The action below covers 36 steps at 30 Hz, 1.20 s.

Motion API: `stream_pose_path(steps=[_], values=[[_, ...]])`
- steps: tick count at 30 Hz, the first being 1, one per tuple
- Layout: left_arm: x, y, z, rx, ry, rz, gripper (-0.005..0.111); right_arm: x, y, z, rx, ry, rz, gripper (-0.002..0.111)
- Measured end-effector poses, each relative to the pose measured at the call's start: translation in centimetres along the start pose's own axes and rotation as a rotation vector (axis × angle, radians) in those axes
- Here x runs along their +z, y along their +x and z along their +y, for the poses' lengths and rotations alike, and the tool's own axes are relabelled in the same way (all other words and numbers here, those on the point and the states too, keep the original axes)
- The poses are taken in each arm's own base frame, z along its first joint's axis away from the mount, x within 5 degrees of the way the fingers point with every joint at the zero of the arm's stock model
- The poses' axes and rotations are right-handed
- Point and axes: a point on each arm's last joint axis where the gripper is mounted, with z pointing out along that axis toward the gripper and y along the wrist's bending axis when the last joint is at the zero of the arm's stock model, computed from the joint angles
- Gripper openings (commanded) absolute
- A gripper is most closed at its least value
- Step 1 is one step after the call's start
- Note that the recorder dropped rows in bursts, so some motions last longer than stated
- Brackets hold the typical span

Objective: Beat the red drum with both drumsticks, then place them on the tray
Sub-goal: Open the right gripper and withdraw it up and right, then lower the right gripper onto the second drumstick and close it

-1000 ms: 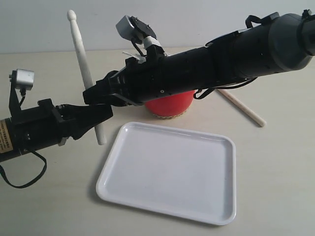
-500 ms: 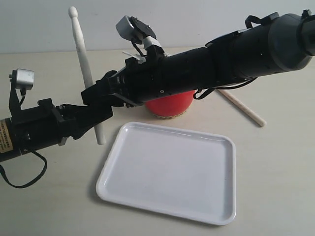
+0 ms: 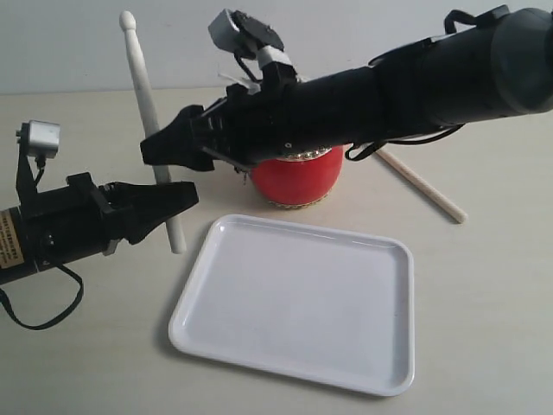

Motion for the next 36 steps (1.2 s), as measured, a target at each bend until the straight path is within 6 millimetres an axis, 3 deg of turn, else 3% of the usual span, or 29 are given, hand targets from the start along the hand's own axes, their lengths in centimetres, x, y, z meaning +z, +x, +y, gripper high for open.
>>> stream_pose_path(steps=[8, 11, 14, 19, 23, 27, 32, 36], values=[[-1.2, -0.8, 1.4, -0.005, -0.052, -0.034, 0.000, -5.7, -4.5, 5.5, -0.133, -0.027, -0.170, 0.053], [-1.9, -1.2, 2.1, -0.005, -0.075, -0.047, 0.000, -8.9, -5.6, 6.3, -0.169, 0.087, -0.183, 0.047], [-2.4, -1.4, 2.6, -0.005, -0.091, -0.055, 0.000, -12.4, -6.1, 5.9, -0.221, 0.321, -0.153, 0.047], [-2.6, -1.5, 2.7, 0.030, -0.099, -0.057, 0.000, -17.3, -6.7, 3.3, -0.229, 0.686, -0.036, 0.047], [-2.6, -1.7, 2.9, 0.052, -0.115, -0.075, 0.000, -18.8, -6.5, -0.2, -0.210, 0.918, 0.244, 0.047], [-2.5, -2.0, 3.0, 0.072, -0.125, -0.091, 0.000, -17.7, -5.0, -4.2, -0.192, 0.985, 0.583, 0.047], [-2.5, -2.1, 3.0, 0.080, -0.124, -0.093, 0.000, -15.0, -1.4, -9.8, -0.190, 0.932, 0.949, 0.047], [-2.5, -2.0, 3.0, 0.081, -0.125, -0.087, 0.000, -14.4, 0.5, -13.1, -0.158, 0.851, 1.027, 0.047]])
